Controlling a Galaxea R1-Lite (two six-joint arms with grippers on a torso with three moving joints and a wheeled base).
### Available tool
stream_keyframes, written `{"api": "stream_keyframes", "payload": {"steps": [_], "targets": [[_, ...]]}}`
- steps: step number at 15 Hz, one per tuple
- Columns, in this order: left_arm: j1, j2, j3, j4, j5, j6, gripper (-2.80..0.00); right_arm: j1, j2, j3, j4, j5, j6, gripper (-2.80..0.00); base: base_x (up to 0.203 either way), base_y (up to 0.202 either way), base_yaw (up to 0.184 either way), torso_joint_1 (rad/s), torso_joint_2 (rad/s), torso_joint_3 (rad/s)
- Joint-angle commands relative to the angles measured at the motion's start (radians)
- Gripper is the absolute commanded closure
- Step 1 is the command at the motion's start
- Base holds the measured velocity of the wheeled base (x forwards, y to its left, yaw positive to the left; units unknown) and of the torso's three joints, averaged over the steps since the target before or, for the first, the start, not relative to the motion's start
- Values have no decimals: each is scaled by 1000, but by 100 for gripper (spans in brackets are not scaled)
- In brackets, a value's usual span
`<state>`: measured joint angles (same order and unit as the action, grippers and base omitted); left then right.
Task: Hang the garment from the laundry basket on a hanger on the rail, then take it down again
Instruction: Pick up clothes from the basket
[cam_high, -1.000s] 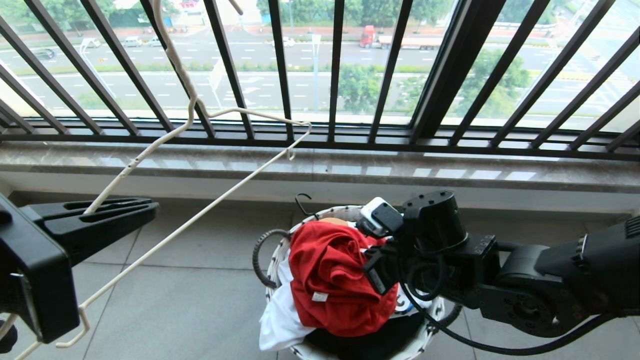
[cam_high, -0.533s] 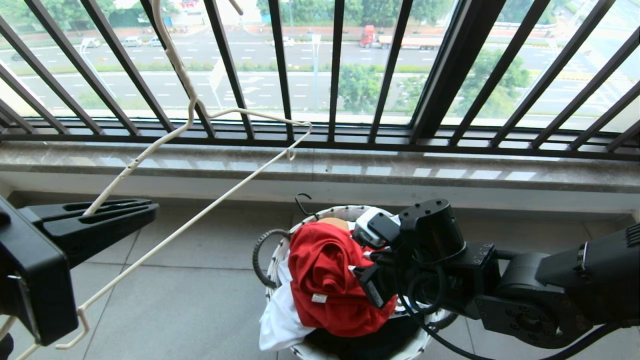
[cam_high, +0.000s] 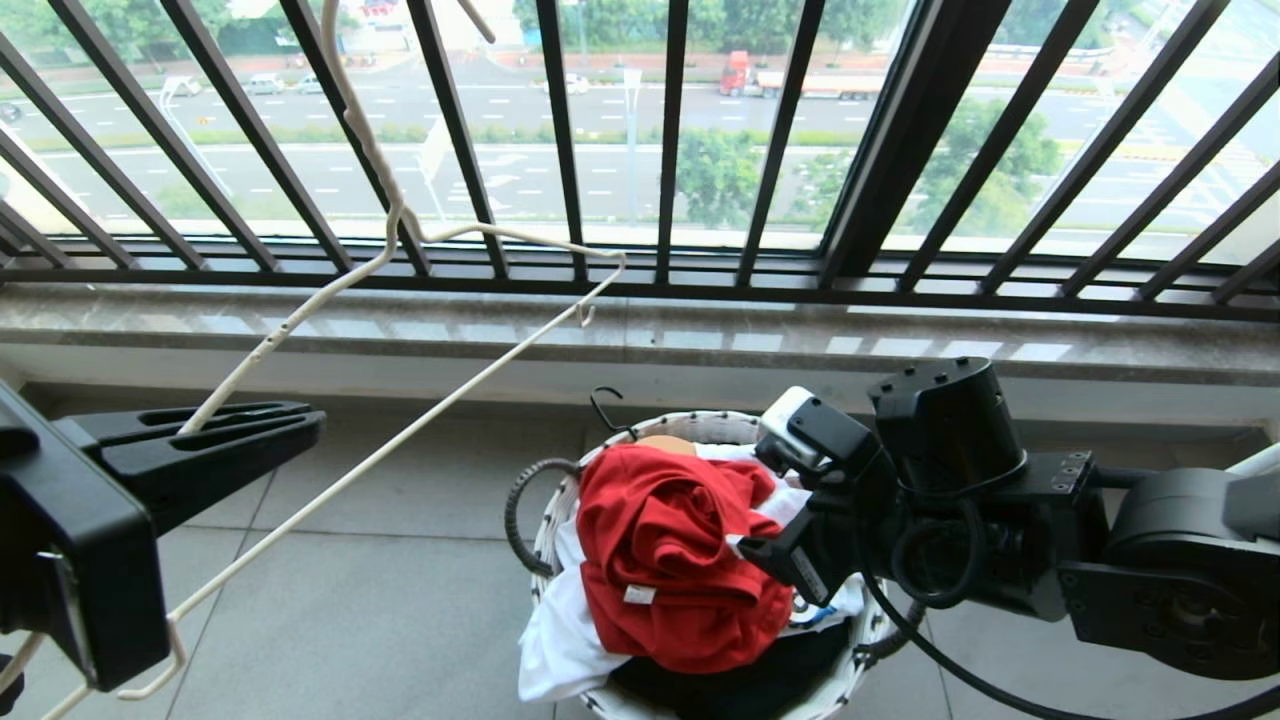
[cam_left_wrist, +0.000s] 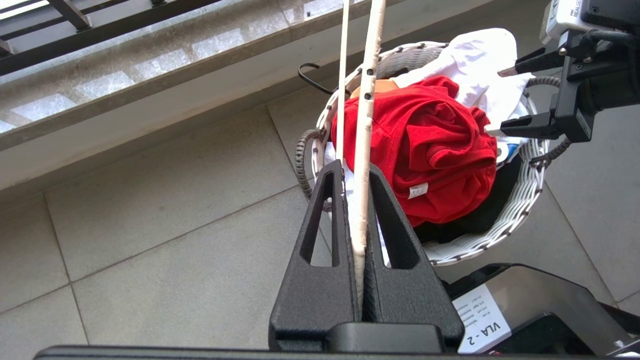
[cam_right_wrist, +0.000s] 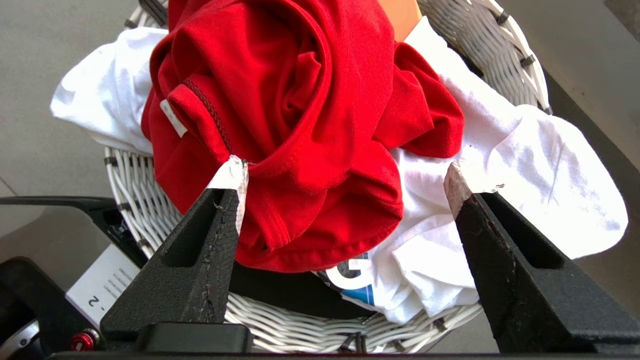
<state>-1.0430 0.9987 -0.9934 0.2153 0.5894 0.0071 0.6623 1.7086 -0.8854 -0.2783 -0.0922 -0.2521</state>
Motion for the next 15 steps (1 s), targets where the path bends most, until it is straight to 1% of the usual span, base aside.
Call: {"api": "stream_keyframes", "payload": {"steps": [1,2,3,5,6,7,9,11,13,15], "targets": [[0,6,2,2,3,2,0,-2,-4,-7,-49,15,5,-280,0,0,0,0,0,0],[0,11,4,2,4,2,0,-3,22,-9,-118,15,22,0,0,0,0,0,0,0],[0,15,4,1,3,2,0,-3,51,-16,-161,15,41,0,0,0,0,0,0,0],[0,17,4,1,1,-1,0,-3,128,-72,-175,12,51,0,0,0,0,0,0,0],[0,17,6,3,0,-1,0,-5,159,-125,-170,10,52,0,0,0,0,0,0,0],[0,20,7,3,-2,-1,0,-5,178,-169,-146,8,52,0,0,0,0,0,0,0],[0,22,11,2,-2,-2,0,-5,188,-235,-9,-6,50,0,0,0,0,0,0,0],[0,21,12,1,0,-2,0,-6,179,-261,28,-55,45,0,0,0,0,0,0,0],[0,21,13,1,0,-3,0,-2,152,-261,89,-76,25,0,0,0,0,0,0,0],[0,18,13,1,4,-4,0,8,149,-268,93,-102,25,0,0,0,0,0,0,0]]}}
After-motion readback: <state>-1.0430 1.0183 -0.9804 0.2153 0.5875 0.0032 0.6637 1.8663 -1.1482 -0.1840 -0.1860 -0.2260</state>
